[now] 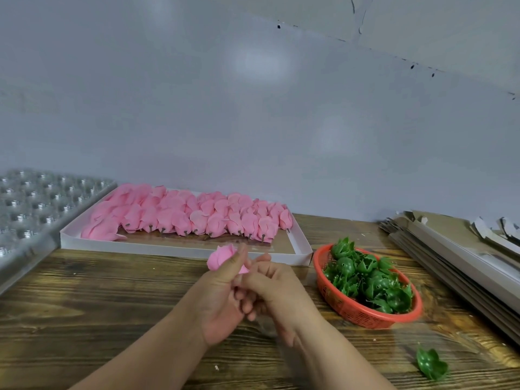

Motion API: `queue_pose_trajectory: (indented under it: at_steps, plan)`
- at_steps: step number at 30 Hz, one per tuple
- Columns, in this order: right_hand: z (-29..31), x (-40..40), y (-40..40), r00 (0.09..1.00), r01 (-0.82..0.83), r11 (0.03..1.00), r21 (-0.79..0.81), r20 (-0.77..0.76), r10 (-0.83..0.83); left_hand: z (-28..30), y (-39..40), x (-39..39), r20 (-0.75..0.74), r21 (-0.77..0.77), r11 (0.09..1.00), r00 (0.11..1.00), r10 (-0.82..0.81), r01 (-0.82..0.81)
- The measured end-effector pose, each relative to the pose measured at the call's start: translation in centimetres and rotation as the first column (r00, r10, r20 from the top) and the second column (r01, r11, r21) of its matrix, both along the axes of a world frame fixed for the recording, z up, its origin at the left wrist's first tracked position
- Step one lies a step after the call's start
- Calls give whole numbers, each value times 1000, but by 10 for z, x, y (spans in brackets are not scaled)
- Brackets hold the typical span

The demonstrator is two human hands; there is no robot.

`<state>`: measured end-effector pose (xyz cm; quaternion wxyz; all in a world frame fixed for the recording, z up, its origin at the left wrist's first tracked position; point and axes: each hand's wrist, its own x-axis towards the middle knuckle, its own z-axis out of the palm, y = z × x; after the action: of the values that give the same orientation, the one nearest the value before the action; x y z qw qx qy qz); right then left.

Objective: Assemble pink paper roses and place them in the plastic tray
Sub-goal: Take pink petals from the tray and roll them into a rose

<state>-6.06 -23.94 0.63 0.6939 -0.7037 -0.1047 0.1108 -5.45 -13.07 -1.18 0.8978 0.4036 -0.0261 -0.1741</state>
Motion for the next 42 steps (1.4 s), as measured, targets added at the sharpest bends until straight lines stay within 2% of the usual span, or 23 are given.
queue_pose_trajectory:
  at_steps: [2,4,6,10,13,15,17,19,22,24,27,30,33,39,42]
  plan:
    - [-6,1,2,976,124,985,-118,192,-100,1,-3,0,-10,-91,995,999,39,-40]
    - [-11,2,5,928,208,963,-171,345,-139,1,-6,1,-44,-168,982,996,74,-80]
    - [-12,1,5,916,206,964,-167,381,-130,1,-8,0,-63,-167,981,994,93,-102]
    - [-5,-1,0,964,115,991,-74,248,-93,3,-5,-3,-21,-74,995,998,67,-69]
    - [2,-2,-2,998,-1,1000,13,69,0,5,0,-5,42,30,1000,999,-5,4]
    - [5,-1,-4,994,-74,992,107,-74,82,5,3,-5,46,60,997,998,-50,47]
    - [6,-1,-6,978,-123,981,147,-152,145,4,4,-4,60,92,994,996,-68,63]
    - [5,-1,-5,980,-119,985,125,-142,137,5,2,-4,63,91,995,997,-40,34]
    - [0,-2,1,999,11,1000,-14,47,-10,3,-2,-2,17,54,997,998,53,-53]
    - [-3,-2,2,978,122,986,-112,184,-100,0,-5,0,-48,2,998,996,70,-70]
    - [-4,-1,2,965,146,977,-153,241,-106,-3,-6,2,-116,-54,993,989,96,-103]
    - [-2,-1,1,972,123,980,-154,218,-87,-4,-6,2,-118,-46,993,987,107,-113]
    - [-1,-3,2,983,95,990,-107,168,-76,-3,-6,1,-80,25,993,990,117,-115]
    - [5,-2,0,985,-3,984,175,-168,33,-1,-5,-2,-23,90,993,996,82,-79]
    - [6,0,-3,970,-13,973,229,-234,68,-2,-3,-3,-2,60,997,999,44,-44]
